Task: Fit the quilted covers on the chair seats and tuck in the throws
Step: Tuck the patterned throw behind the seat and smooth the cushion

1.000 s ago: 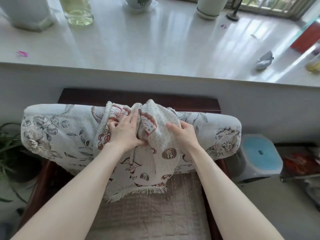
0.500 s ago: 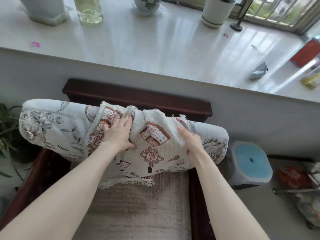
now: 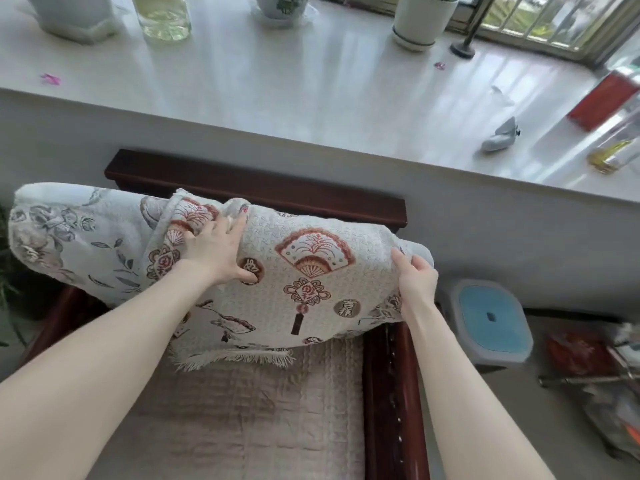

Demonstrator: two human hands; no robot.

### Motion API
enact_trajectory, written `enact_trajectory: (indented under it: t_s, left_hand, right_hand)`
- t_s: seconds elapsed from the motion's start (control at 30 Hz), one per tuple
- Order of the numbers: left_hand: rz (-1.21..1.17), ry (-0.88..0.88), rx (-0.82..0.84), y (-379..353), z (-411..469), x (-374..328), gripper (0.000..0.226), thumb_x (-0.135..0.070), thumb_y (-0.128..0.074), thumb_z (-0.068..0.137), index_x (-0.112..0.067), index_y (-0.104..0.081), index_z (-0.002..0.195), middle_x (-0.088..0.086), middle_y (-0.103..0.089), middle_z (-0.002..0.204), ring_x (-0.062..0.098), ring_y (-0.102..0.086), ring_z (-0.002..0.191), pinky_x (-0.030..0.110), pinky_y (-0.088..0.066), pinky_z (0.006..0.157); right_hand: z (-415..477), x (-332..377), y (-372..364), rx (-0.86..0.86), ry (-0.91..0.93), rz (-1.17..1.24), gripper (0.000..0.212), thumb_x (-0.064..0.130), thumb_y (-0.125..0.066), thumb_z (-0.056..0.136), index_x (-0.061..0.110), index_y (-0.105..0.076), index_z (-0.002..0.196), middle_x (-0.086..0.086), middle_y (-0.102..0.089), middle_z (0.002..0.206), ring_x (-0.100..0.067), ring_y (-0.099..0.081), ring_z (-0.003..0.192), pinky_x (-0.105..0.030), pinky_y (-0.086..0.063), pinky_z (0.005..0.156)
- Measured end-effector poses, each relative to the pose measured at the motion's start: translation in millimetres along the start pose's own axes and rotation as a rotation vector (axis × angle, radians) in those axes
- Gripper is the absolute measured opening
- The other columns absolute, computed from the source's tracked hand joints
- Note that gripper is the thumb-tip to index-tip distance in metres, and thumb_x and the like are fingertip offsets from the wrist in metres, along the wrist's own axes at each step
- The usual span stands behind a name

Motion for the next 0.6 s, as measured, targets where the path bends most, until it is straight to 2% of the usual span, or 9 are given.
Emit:
enact_trajectory:
  t_s: [0.07, 0.1, 0.13, 0.17, 0.2, 0.27, 0.33, 0.47, 0.6]
  left_hand:
    - [0.055, -0.01, -0.005, 7, 2, -9, 0.118, -0.082, -0.058, 0.066, -0.033, 0.006, 0.153, 0.017, -0.012, 0.158, 0.036, -0.023, 0.142, 0.059, -0.029, 0.108]
    - [0.081, -0.006, 0.003, 9, 3, -13, 0.114, -0.085, -0.054, 0.066, -0.037, 0.002, 0.152, 0.018, -0.013, 0.157, 0.038, -0.021, 0.142, 0.06, -0.027, 0.109]
    - [0.097, 0.01, 0.011, 10, 3, -16, 0.11, -0.086, -0.051, 0.065, -0.039, -0.003, 0.152, 0.019, -0.013, 0.156, 0.039, -0.017, 0.142, 0.062, -0.023, 0.11]
    - [0.105, 0.031, 0.001, 12, 4, -20, 0.107, -0.087, -0.05, 0.065, -0.039, -0.009, 0.151, 0.019, -0.011, 0.156, 0.039, -0.013, 0.142, 0.065, -0.017, 0.111]
    - [0.119, 0.047, -0.033, 16, 5, -24, 0.104, -0.087, -0.05, 0.065, -0.037, -0.016, 0.15, 0.018, -0.009, 0.156, 0.038, -0.008, 0.143, 0.067, -0.011, 0.111]
    - [0.182, 0.027, -0.126, 27, 8, -41, 0.102, -0.087, -0.05, 0.067, -0.029, -0.027, 0.147, 0.016, -0.001, 0.157, 0.035, 0.001, 0.146, 0.066, -0.001, 0.111]
    - [0.202, -0.069, -0.163, 30, 13, -72, 0.104, -0.086, -0.049, 0.069, -0.024, -0.025, 0.149, 0.013, 0.002, 0.16, 0.031, 0.004, 0.148, 0.062, 0.002, 0.113]
    - [0.035, -0.166, -0.066, 6, 21, -123, 0.106, -0.079, -0.048, 0.077, -0.029, 0.003, 0.154, 0.007, 0.0, 0.163, 0.028, 0.006, 0.149, 0.064, 0.006, 0.112]
    - [0.028, -0.202, -0.112, 3, 28, -148, 0.099, -0.076, -0.046, 0.081, -0.03, 0.006, 0.153, 0.005, 0.0, 0.163, 0.029, 0.007, 0.149, 0.066, 0.008, 0.11]
  right_hand:
    - [4, 20, 9, -0.074, 0.158, -0.233, 0.039, 0.039, -0.069, 0.082, 0.025, -0.044, 0.055, -0.005, -0.055, 0.084, -0.021, -0.05, 0.079, -0.033, -0.039, 0.07]
    - [5, 31, 8, -0.093, 0.241, -0.392, 0.028, 0.04, -0.066, 0.086, 0.025, -0.059, 0.063, -0.004, -0.062, 0.108, -0.023, -0.055, 0.101, -0.038, -0.04, 0.087]
    - [7, 34, 5, -0.074, 0.285, -0.534, 0.021, 0.038, -0.062, 0.09, 0.02, -0.071, 0.087, -0.003, -0.058, 0.13, -0.023, -0.048, 0.124, -0.04, -0.03, 0.105]
    - [13, 32, 1, -0.039, 0.315, -0.649, 0.032, 0.037, -0.058, 0.094, 0.011, -0.069, 0.108, -0.004, -0.052, 0.139, -0.023, -0.039, 0.135, -0.041, -0.02, 0.113]
    - [19, 29, -3, -0.008, 0.333, -0.697, 0.039, 0.037, -0.055, 0.095, 0.005, -0.065, 0.115, -0.006, -0.051, 0.141, -0.023, -0.036, 0.137, -0.043, -0.017, 0.115]
    - [26, 25, 0, -0.013, 0.349, -0.66, 0.034, 0.037, -0.055, 0.095, 0.004, -0.064, 0.093, -0.01, -0.056, 0.133, -0.027, -0.042, 0.131, -0.048, -0.028, 0.111]
    - [27, 26, 5, -0.044, 0.345, -0.608, 0.035, 0.037, -0.056, 0.094, 0.014, -0.049, 0.069, -0.007, -0.061, 0.113, -0.031, -0.051, 0.117, -0.047, -0.038, 0.101]
    - [37, 24, 17, -0.093, 0.23, -0.505, 0.044, 0.04, -0.057, 0.093, 0.007, -0.044, 0.067, -0.003, -0.052, 0.078, -0.03, -0.052, 0.086, -0.039, -0.039, 0.082]
    - [51, 21, 34, -0.156, 0.154, -0.352, 0.047, 0.037, -0.057, 0.094, 0.016, -0.03, 0.06, 0.003, -0.042, 0.063, -0.023, -0.042, 0.072, -0.038, -0.038, 0.077]
Point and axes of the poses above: each hand's wrist, its own z-axis towards the middle knuckle, its own y-axis out of the back of the hand, x = y × z, the point moved 10 cm from there along z, towards the middle knuckle
